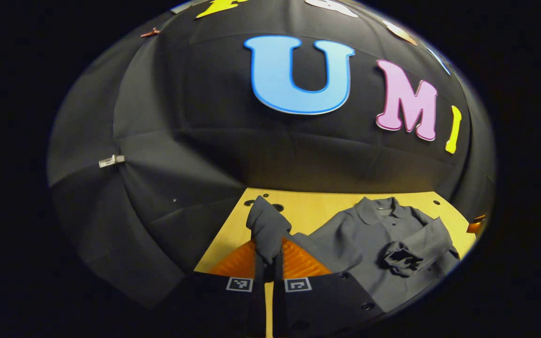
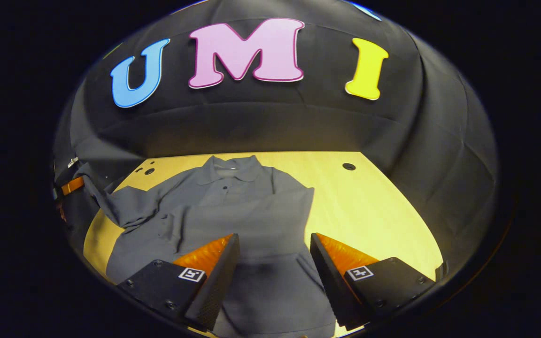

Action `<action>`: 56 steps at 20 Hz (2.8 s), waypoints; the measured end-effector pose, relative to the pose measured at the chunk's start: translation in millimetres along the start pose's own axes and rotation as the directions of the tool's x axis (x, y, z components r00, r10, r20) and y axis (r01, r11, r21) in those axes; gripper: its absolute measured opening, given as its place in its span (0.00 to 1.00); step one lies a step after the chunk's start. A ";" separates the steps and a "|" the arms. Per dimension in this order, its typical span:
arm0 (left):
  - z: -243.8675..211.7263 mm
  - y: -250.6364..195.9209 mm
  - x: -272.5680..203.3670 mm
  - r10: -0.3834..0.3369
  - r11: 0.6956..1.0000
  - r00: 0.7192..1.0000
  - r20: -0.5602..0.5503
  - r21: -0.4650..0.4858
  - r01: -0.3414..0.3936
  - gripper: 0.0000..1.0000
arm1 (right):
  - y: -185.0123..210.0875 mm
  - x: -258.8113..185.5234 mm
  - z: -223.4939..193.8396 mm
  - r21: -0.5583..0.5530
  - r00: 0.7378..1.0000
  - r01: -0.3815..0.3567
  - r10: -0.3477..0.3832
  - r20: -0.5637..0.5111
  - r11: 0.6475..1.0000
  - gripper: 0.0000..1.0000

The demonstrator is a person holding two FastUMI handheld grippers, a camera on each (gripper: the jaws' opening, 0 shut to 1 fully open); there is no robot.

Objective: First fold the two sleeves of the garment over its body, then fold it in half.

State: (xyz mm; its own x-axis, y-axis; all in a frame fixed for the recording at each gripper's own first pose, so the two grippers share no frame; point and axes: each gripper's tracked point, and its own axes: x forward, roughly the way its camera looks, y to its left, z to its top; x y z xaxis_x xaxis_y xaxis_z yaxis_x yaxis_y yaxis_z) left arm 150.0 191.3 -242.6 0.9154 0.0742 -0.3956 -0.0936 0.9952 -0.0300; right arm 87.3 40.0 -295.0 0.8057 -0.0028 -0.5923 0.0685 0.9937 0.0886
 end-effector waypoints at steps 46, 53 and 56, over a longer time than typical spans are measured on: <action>-168.9 -468.3 -25.7 -0.488 0.832 0.791 -0.369 0.079 0.550 0.59 | -195.9 4.4 -80.7 0.107 0.992 -0.040 0.052 -0.111 0.993 0.98; -163.0 -456.6 -63.5 -0.535 0.795 0.764 -0.360 0.090 0.599 0.90 | -152.7 -23.2 -94.0 0.103 0.990 -0.080 0.091 -0.111 0.991 0.99; -157.4 -435.0 -83.5 -0.566 0.779 0.740 -0.363 0.058 0.624 0.96 | -133.0 -40.5 -105.7 0.114 0.986 -0.094 0.108 -0.123 0.989 0.99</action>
State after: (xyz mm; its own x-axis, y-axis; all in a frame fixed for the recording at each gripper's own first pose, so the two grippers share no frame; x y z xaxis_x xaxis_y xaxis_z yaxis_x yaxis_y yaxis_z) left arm 52.7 -257.9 -341.1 0.5885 -0.5315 -0.6092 0.5212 0.8255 -0.2168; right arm -16.6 -80.1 -367.4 0.7299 0.1185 -0.6732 0.0592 0.9702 0.2350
